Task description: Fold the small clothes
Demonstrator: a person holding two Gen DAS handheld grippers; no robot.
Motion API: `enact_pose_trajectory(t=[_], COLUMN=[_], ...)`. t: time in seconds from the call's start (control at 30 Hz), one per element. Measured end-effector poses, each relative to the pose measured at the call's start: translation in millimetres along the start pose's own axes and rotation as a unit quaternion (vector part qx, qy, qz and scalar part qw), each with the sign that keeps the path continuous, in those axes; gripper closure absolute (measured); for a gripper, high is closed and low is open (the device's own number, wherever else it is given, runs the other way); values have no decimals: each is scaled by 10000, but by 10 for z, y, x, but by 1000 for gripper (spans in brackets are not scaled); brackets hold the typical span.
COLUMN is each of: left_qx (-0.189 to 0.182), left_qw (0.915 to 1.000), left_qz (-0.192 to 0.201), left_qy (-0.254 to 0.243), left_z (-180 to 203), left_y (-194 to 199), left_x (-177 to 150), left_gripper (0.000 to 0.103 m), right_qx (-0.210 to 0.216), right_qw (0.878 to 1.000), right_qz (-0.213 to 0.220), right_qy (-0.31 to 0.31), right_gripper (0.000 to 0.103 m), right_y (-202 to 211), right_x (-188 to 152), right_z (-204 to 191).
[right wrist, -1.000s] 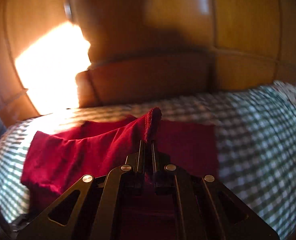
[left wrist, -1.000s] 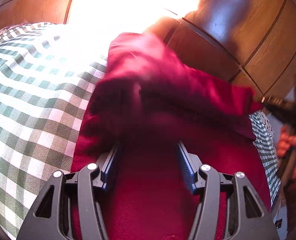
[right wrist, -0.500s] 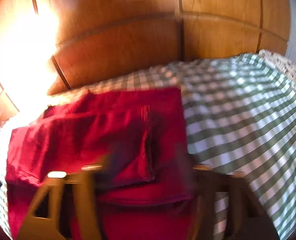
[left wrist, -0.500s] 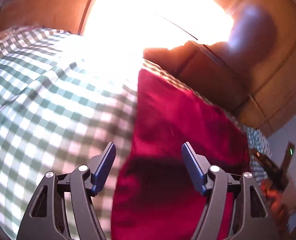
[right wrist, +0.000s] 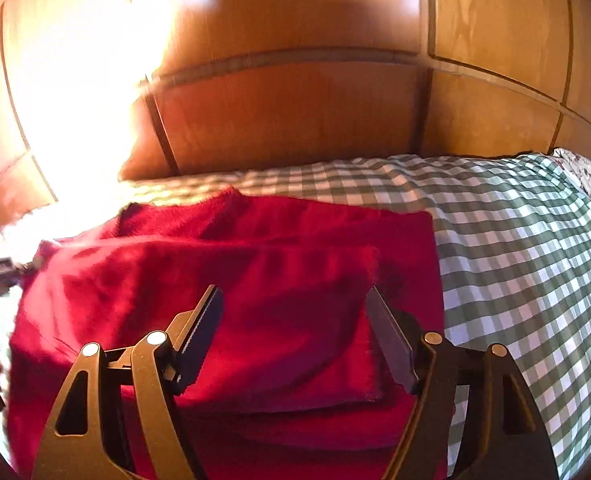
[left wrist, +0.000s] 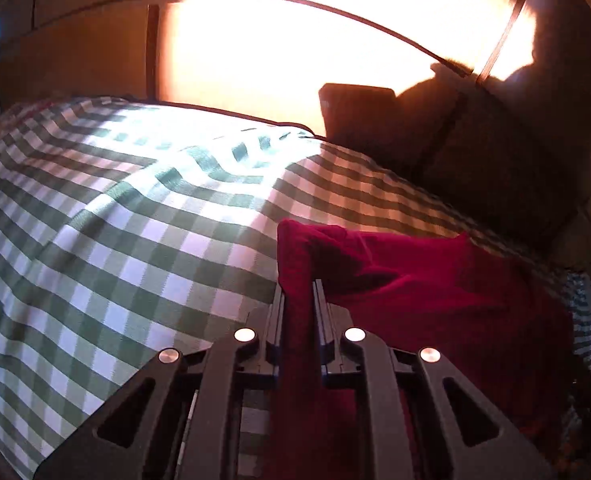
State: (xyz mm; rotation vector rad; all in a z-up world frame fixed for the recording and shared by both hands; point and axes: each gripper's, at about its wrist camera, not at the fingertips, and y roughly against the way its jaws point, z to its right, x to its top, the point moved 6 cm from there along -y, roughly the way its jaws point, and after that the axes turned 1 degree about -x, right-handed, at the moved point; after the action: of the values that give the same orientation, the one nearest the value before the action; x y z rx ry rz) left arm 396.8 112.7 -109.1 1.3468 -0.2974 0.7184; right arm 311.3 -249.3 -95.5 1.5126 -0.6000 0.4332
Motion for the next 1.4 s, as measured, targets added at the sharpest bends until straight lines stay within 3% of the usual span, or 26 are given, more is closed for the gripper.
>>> enact_pose_trajectory(t=[0.1, 0.17, 0.2, 0.3, 0.37, 0.5, 0.57, 0.7, 0.73, 0.77, 0.97, 1.13, 1.27, 1.4], left_qx=[380, 570, 552, -25, -186, 126, 109, 262, 280, 275, 64, -38, -48, -60], left_qw=[9986, 9981, 9982, 9973, 9948, 9917, 9925, 9929, 9927, 9929, 9948, 9953, 9943, 9944], left_qz=[121, 130, 211, 639, 610, 43, 83, 74, 88, 121, 292, 280, 316, 237], left_qy=[-360, -200, -116, -351, -793, -1279, -1212, -1160, -1166, -1149, -970, -929, -1015, -1026], left_z=[55, 26, 22, 198, 417, 407, 402, 386, 393, 405, 350, 279, 265, 190], left_y=[-39, 92, 205, 603, 670, 418, 448, 594, 644, 706, 1056, 1223, 1357, 1421], left_x=[-112, -123, -144, -267, -410, -863, -855, -895, -911, -939, -1085, -1245, -1363, -1490], left_gripper=[87, 62, 59, 57, 57, 55, 54, 52, 48, 43, 37, 37, 36, 36], right_qx=[-251, -197, -219, -269, -304, -885, -1114, -1025, -993, -969, -853, -700, -626, -561], right_qw=[9992, 9994, 9994, 9993, 9993, 9960, 9937, 9946, 9949, 9951, 9960, 9964, 9974, 9971], right_qz=[-272, -264, -256, -228, -209, -104, -47, -180, -173, -166, -167, -236, -222, -470], right_qy=[142, 50, 63, 106, 110, 120, 62, -39, -62, -78, -205, -421, -282, -182], right_gripper=[21, 21, 21, 21, 21, 16, 12, 10, 9, 8, 4, 4, 4, 4], right_y=[-276, -263, -257, -239, -225, -168, -139, -194, -196, -195, -146, 73, 288, 430], right_x=[-245, -227, -232, -239, -241, -233, -246, -262, -260, -263, -258, -351, -480, -682], right_z=[9, 34, 31, 23, 25, 73, 117, 167, 179, 185, 208, 247, 268, 356])
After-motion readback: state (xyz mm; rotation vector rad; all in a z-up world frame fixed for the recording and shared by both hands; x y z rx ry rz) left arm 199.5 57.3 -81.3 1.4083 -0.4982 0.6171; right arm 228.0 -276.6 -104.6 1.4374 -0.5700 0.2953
